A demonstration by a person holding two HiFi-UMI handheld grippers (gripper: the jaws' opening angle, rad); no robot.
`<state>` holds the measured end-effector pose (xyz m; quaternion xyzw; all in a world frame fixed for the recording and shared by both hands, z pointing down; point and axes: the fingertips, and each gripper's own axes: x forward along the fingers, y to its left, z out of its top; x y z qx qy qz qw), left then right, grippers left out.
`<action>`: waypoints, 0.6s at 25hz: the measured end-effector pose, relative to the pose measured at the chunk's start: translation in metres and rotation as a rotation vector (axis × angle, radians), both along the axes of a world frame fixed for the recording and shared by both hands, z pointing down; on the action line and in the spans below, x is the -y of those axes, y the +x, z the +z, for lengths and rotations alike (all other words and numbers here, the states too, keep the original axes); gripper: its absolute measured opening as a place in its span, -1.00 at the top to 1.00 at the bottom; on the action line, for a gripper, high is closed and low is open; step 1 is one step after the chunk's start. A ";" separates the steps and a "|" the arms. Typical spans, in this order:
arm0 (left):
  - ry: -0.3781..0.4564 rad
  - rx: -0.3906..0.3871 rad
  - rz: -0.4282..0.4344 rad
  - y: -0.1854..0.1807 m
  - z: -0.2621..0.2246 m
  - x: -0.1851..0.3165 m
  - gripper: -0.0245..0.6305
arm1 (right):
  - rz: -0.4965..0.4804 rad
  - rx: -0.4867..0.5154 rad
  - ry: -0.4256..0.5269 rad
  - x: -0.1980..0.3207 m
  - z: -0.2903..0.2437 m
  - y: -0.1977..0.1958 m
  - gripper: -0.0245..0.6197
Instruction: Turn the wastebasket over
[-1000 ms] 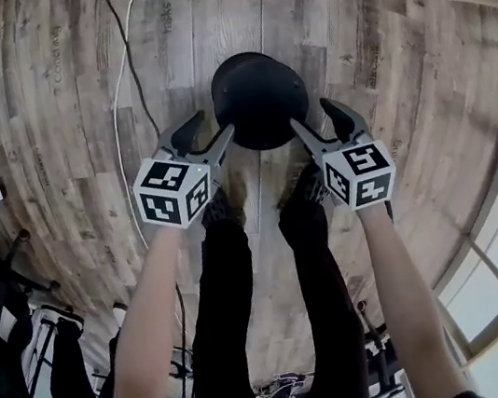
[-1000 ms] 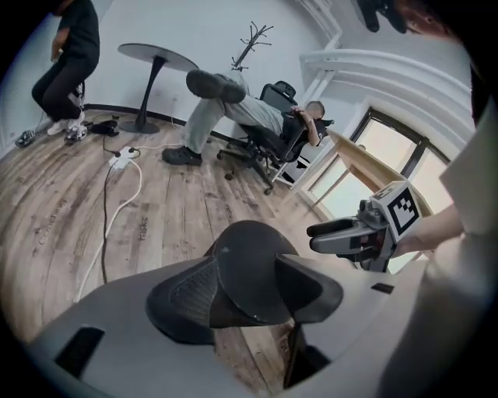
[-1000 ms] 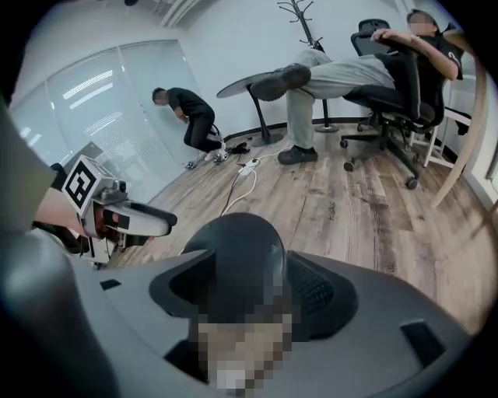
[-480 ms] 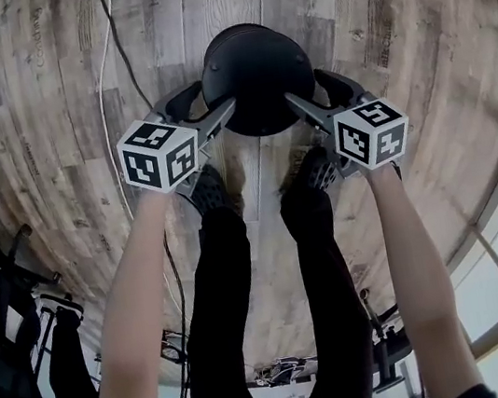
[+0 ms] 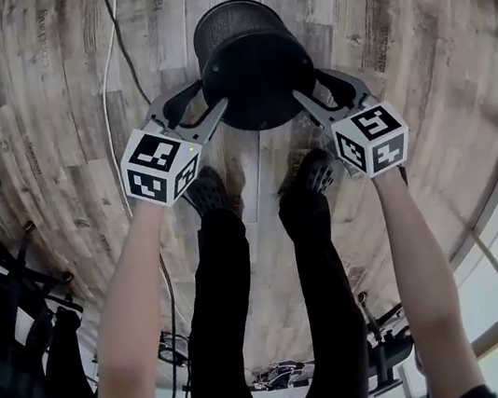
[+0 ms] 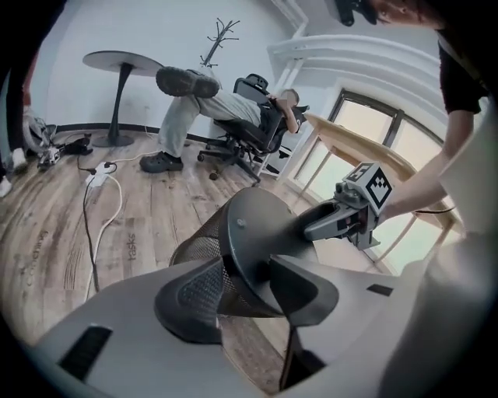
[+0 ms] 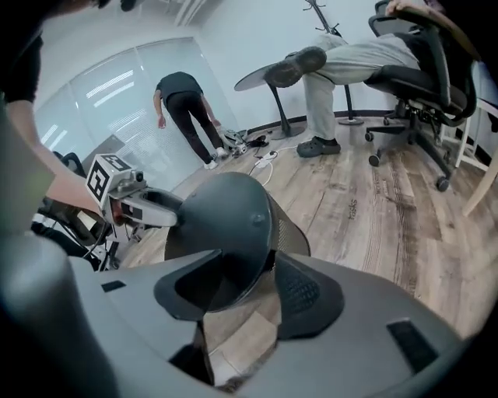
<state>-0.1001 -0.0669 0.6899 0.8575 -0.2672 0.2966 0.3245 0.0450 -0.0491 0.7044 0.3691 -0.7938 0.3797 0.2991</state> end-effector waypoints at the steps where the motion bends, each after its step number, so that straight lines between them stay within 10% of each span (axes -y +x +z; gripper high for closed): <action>1: 0.009 0.003 0.006 0.000 -0.002 0.000 0.34 | -0.006 -0.008 0.006 0.000 0.000 0.001 0.23; 15: -0.058 -0.010 -0.015 -0.016 0.001 -0.082 0.48 | -0.028 0.019 -0.013 -0.076 0.000 -0.003 0.37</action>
